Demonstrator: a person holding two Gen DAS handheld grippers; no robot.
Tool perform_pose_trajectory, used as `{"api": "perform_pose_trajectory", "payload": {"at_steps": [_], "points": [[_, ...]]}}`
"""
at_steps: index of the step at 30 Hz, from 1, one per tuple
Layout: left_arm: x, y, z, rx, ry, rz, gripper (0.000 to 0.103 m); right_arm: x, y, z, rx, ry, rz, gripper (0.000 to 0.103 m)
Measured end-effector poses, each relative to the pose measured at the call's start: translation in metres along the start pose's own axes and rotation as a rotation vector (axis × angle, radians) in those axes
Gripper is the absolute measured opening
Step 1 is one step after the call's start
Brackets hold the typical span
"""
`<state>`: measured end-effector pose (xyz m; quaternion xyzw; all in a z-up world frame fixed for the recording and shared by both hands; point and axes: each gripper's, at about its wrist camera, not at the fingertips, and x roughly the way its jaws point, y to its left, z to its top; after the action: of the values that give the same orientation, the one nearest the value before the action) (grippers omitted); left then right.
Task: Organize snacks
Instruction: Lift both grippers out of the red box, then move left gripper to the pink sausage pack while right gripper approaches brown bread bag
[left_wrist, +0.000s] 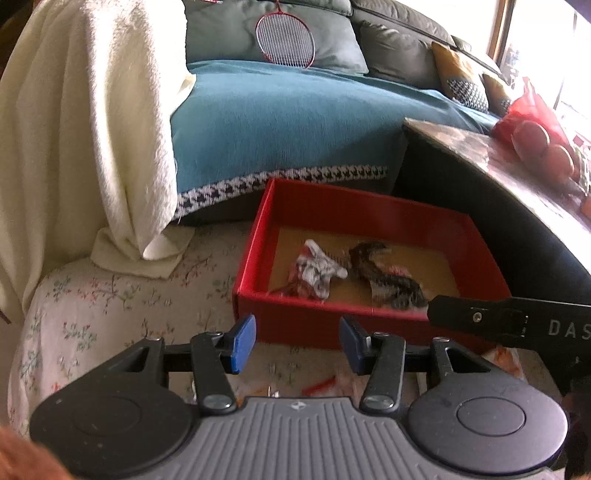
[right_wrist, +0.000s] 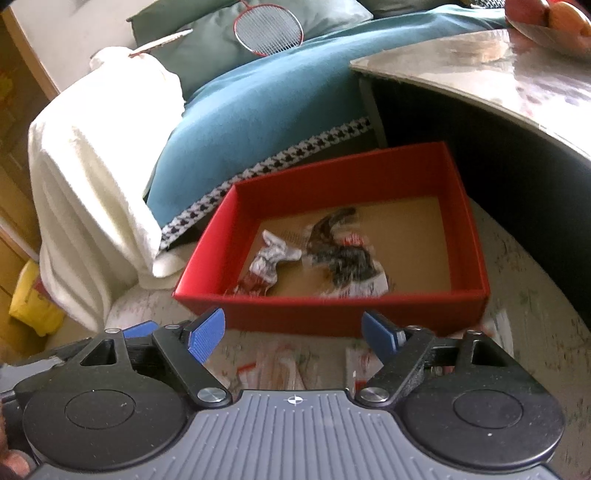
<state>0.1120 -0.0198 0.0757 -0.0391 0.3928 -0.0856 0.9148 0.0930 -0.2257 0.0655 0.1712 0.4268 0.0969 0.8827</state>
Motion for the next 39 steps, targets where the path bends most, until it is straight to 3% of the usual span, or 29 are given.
{"api": "perform_pose_trajectory", "payload": {"at_steps": [16,28,39], "points": [[-0.027,-0.008,-0.038,0.034,0.043,-0.013,0.043,-0.041,0.01,-0.052,-0.004,0.07,-0.029,0.087],[-0.036,-0.019,-0.095,0.074,0.229,-0.072,0.044,-0.093,-0.005,-0.102,0.008,0.13,-0.077,0.09],[-0.051,-0.012,-0.122,0.027,0.287,-0.058,0.045,-0.098,-0.012,-0.155,-0.059,0.258,-0.162,0.093]]}}
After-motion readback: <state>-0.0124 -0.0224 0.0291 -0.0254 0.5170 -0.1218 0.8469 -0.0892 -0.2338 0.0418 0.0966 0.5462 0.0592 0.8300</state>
